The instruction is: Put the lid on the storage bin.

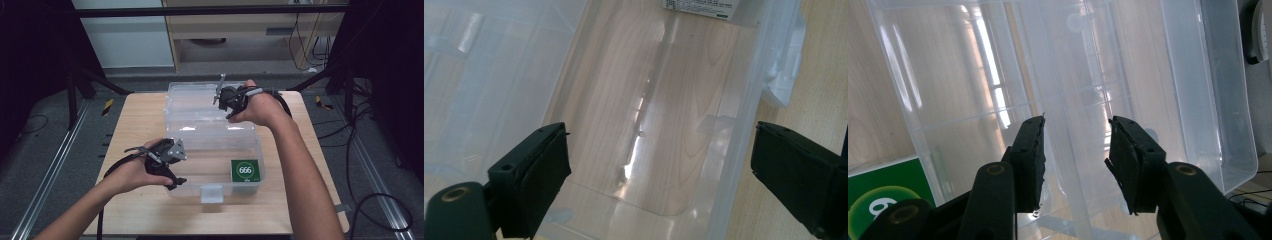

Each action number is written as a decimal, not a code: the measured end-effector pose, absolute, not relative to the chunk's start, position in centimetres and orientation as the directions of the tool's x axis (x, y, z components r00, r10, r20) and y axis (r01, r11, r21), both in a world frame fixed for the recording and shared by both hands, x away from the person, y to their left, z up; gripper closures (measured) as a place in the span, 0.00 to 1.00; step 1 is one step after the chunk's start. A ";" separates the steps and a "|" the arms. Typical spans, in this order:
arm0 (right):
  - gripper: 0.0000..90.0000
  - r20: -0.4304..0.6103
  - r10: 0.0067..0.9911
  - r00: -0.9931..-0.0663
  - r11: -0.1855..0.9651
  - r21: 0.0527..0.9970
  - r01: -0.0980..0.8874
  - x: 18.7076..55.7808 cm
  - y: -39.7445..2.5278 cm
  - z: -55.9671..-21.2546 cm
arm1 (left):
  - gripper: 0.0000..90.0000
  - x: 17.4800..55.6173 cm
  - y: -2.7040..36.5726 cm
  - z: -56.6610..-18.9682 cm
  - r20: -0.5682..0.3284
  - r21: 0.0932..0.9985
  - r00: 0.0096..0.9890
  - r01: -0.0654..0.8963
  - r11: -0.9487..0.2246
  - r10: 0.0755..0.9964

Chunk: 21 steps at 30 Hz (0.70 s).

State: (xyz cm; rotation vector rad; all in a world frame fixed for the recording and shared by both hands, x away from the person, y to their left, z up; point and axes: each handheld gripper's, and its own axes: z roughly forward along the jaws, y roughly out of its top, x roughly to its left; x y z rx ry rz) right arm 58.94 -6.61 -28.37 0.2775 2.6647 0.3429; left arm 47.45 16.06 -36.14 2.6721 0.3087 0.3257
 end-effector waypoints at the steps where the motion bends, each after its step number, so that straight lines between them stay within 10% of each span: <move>1: 0.66 -0.393 0.249 -0.885 0.949 0.283 0.141 58.9 -6.5 -28.4 | 0.10 47.4 16.1 -36.2 0.176 0.441 0.949 0.161 -0.883 0.261; 21: 0.80 -0.404 0.166 -0.900 0.974 0.212 0.084 59.4 -6.2 -30.1 | 0.34 46.3 15.7 -37.7 0.128 0.373 0.980 0.098 -0.923 0.155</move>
